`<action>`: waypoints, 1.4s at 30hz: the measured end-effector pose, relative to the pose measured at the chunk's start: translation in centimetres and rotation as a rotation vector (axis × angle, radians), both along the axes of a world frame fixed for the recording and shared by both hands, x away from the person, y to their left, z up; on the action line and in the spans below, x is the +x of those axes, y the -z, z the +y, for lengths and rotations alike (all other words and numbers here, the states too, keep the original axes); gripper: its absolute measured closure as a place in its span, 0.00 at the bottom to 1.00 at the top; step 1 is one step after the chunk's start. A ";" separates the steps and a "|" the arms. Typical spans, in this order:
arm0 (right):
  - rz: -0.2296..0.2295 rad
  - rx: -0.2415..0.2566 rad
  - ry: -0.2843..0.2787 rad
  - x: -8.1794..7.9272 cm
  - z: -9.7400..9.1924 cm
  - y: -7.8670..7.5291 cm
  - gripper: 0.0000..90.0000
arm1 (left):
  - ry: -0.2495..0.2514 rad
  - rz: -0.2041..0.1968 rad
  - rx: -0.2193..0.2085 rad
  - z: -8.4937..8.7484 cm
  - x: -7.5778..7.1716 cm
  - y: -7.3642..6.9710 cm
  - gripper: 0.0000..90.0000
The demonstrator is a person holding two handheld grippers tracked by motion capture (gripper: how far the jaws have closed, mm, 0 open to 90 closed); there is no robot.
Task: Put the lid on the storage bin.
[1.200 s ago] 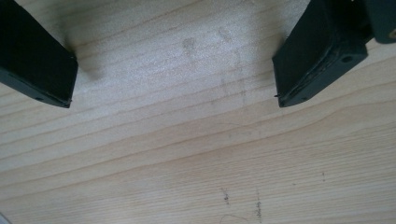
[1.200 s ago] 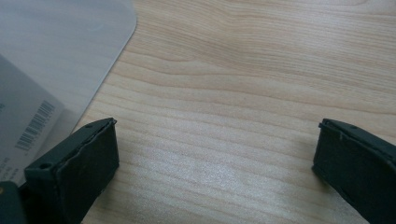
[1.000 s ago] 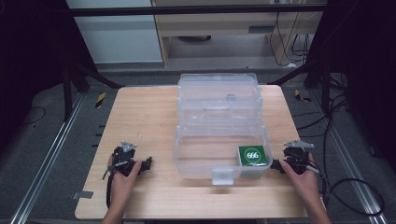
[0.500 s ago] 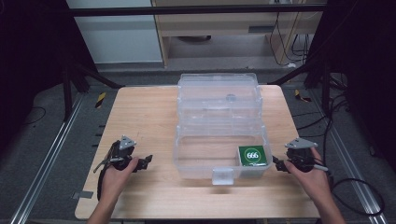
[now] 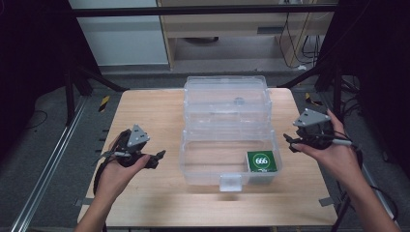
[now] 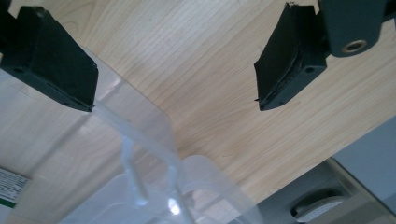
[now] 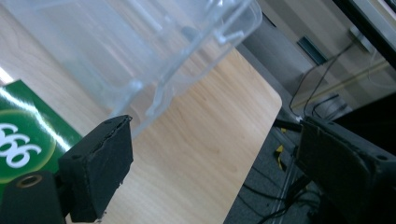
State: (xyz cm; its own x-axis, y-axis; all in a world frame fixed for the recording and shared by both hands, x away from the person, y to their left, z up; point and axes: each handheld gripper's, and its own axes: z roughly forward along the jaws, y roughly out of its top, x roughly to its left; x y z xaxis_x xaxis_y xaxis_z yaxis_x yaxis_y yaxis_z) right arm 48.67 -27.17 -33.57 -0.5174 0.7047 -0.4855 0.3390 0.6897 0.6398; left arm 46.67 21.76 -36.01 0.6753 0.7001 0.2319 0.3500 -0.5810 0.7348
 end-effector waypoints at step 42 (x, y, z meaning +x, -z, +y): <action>0.296 -0.414 -0.454 11.0 11.6 -3.4 0.70 | 0.500 0.207 0.323 -12.4 -0.8 1.1 0.08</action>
